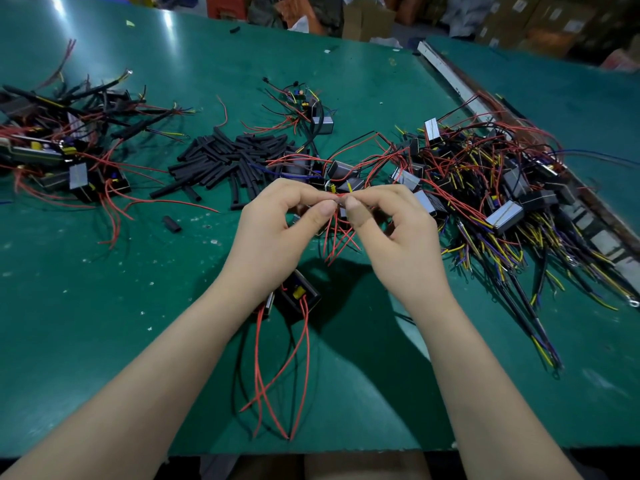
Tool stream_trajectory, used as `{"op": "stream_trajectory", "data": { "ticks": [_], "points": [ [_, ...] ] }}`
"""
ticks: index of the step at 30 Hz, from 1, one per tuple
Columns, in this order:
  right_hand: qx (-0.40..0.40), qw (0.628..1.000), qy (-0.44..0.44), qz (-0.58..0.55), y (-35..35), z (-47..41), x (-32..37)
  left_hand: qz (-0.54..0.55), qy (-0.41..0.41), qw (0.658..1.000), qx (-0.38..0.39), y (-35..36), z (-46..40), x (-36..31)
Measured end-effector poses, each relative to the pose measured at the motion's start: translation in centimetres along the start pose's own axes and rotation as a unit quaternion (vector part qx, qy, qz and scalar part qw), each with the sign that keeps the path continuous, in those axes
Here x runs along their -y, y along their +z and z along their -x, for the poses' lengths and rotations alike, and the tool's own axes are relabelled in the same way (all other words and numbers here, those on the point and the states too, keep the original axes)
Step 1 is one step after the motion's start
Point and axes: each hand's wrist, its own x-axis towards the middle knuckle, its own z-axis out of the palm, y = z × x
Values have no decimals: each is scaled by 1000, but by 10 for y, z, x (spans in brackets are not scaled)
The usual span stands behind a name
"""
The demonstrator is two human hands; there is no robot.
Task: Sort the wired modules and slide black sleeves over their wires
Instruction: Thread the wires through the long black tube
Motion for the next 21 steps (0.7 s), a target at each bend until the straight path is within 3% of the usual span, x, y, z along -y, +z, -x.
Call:
{"op": "stream_trajectory", "data": {
  "ticks": [21],
  "points": [
    [-7,998,-60,9,6,1,-4,-17,20,1000,-16,-1,1,-3]
  ]
}}
